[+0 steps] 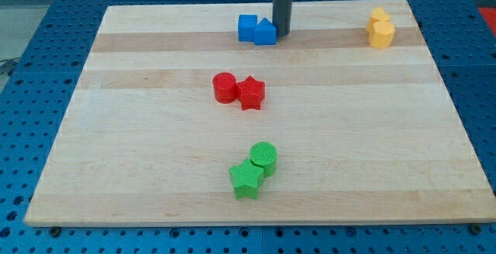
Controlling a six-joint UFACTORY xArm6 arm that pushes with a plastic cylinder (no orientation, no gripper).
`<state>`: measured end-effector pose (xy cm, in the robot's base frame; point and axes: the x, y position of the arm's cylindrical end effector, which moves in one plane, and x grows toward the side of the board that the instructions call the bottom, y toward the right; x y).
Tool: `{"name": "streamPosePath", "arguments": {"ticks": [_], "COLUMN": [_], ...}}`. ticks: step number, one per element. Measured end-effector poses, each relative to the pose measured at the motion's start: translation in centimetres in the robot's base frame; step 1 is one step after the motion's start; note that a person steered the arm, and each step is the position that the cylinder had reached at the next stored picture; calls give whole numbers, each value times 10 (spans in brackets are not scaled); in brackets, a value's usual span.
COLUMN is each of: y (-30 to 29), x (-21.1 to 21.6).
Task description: Place the blue blocks parallel to each other
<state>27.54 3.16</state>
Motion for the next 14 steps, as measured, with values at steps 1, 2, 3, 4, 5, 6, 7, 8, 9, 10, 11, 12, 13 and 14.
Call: {"name": "streamPosePath", "arguments": {"ticks": [1, 2, 3, 4, 5, 6, 7, 8, 9, 10, 11, 12, 13, 14], "y": [-25, -49, -72, -95, -118, -122, -72, -70, -77, -98, -106, -117, -134, -154], "x": [0, 0, 0, 0, 0, 1, 7, 7, -20, -34, -34, -48, -48, -45]}}
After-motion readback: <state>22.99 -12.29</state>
